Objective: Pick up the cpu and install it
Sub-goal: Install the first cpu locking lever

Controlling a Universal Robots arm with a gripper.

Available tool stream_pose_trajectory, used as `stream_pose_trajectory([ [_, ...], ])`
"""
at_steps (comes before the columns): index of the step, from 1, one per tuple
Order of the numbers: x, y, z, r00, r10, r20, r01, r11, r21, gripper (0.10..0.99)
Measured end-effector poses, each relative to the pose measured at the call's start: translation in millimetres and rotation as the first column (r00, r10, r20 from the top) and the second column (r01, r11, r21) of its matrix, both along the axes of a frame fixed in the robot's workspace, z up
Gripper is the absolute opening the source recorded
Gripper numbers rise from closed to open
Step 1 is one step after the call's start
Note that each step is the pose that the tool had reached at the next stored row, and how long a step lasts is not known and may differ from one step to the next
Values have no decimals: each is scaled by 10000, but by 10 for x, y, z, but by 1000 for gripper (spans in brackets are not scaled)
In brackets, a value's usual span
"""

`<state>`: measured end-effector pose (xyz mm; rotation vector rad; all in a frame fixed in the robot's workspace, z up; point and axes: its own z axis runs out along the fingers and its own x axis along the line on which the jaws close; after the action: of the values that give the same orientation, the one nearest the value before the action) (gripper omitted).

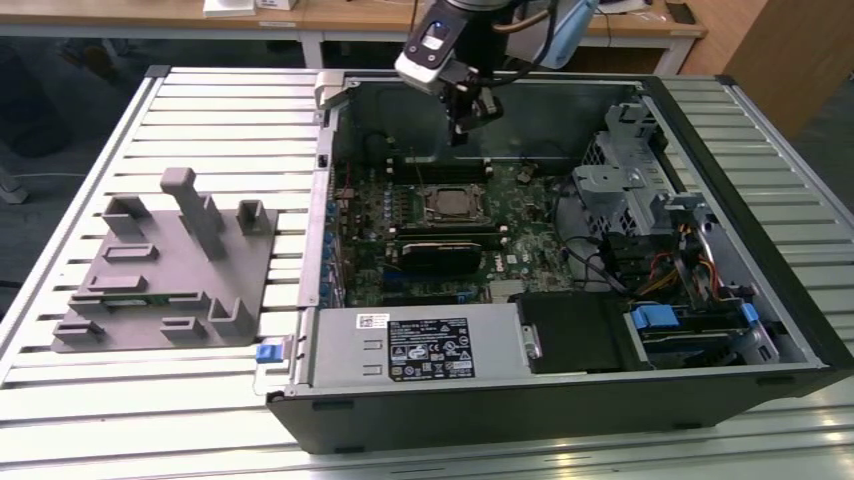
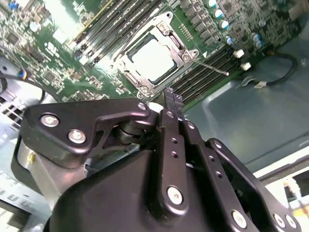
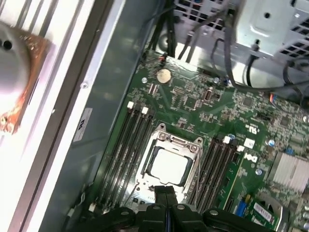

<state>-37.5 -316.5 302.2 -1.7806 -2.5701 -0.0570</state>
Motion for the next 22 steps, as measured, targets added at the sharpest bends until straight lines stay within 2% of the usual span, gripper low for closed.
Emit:
stream_pose_trajectory([
  [3, 0, 0, -4, 9986, 531, -1, -531, 9986, 0, 106],
  [6, 0, 0, -7, 9943, 1063, 0, -1063, 9943, 0, 106],
  [11, 0, 0, -12, 9805, 1967, 0, -1967, 9805, 0, 106],
  [16, 0, 0, -18, 9585, 2850, 0, -2850, 9585, 0, 106],
  [19, 0, 0, -20, 9416, 3367, -1, -3367, 9416, 0, 106],
  [22, 0, 0, -23, 9220, 3871, 0, -3871, 9220, 0, 106],
])
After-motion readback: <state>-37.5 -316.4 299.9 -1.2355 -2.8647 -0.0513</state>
